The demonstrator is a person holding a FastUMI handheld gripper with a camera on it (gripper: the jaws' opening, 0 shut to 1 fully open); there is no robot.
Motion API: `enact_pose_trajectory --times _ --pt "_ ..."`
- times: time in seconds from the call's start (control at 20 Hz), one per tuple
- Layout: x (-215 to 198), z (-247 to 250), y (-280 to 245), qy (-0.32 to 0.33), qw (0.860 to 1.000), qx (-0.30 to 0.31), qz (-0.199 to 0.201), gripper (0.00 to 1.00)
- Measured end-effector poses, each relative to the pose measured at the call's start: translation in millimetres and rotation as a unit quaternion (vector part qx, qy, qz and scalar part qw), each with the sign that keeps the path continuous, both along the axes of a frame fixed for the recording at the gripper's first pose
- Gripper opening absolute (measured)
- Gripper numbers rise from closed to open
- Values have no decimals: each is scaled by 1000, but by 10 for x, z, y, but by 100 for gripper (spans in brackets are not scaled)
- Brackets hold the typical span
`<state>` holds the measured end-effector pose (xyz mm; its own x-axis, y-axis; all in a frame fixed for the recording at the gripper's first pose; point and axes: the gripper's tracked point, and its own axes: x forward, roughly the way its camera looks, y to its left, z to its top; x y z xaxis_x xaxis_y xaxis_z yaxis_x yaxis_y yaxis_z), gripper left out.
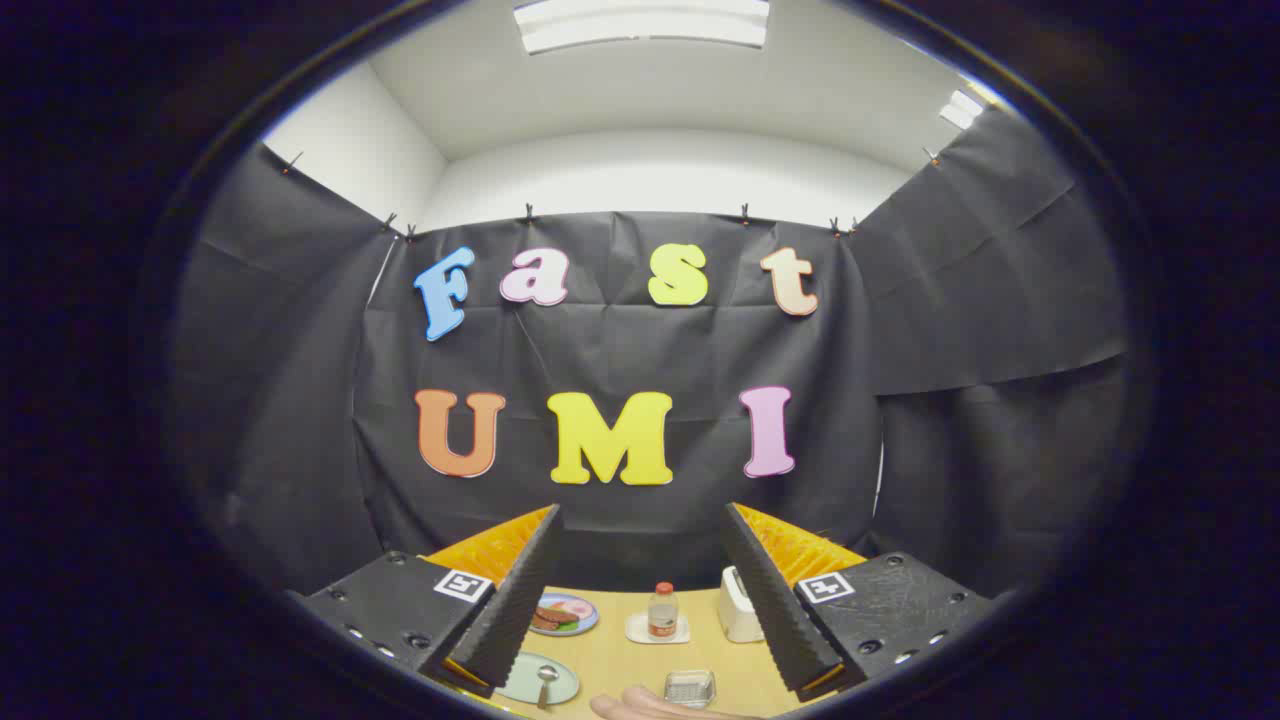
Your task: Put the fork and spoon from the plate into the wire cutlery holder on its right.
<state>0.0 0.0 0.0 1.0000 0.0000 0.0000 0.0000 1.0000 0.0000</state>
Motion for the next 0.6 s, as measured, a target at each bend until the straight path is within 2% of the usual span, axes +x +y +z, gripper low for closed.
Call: enact_pose_trajectory --times 0.35,0.6 --pt "120 -190 160 44 999 4 -17 95" --pt "225 -506 194 76 997 5 -28 95"
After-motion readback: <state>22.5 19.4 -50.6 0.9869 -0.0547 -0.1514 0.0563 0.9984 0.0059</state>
